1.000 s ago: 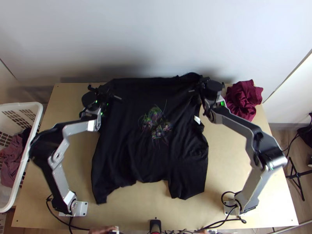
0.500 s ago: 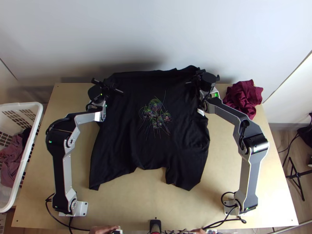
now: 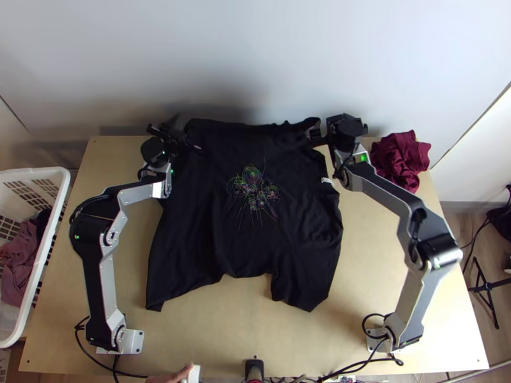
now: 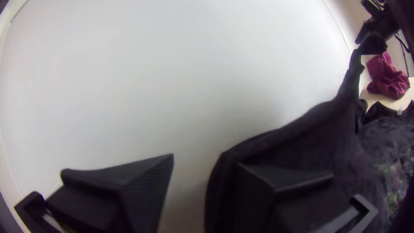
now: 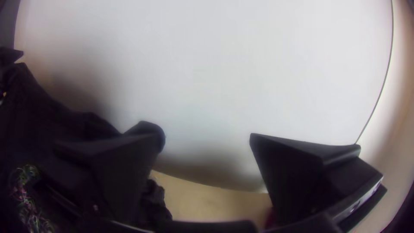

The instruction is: Fold the t-shirt

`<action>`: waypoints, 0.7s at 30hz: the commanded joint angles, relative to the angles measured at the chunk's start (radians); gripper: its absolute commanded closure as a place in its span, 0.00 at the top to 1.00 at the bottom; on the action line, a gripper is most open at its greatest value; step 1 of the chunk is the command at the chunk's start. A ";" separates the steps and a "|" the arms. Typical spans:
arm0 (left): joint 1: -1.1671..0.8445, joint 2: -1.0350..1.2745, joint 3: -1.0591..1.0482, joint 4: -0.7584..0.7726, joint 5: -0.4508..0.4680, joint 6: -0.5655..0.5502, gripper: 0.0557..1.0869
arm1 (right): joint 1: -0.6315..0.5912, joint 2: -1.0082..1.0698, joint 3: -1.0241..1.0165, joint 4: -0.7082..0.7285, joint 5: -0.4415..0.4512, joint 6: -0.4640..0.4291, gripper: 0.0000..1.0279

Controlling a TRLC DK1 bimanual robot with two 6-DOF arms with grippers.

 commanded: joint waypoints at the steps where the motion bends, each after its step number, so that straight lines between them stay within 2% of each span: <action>1: -0.006 -0.050 -0.008 -0.028 -0.001 -0.029 0.95 | 0.016 -0.156 -0.148 -0.012 -0.010 0.008 0.96; 7: -0.020 -0.056 0.007 -0.025 -0.003 -0.013 0.95 | 0.043 -0.274 -0.213 -0.069 -0.025 0.008 0.96; 12: -0.029 -0.059 0.032 -0.023 -0.003 0.079 0.95 | 0.029 -0.305 -0.228 -0.098 -0.031 -0.012 0.96; 15: -0.020 -0.063 0.042 -0.025 -0.003 0.132 0.95 | 0.019 -0.322 -0.240 -0.098 -0.042 -0.046 0.89; 17: -0.008 -0.079 0.039 -0.028 -0.003 0.151 0.95 | 0.016 -0.331 -0.245 -0.099 -0.045 -0.049 0.89; 20: 0.008 -0.119 0.013 -0.055 -0.003 0.149 0.95 | 0.014 -0.349 -0.257 -0.116 -0.054 -0.052 0.89; 21: 0.011 -0.137 0.010 -0.106 -0.001 0.149 0.95 | 0.016 -0.354 -0.263 -0.118 -0.056 -0.052 0.89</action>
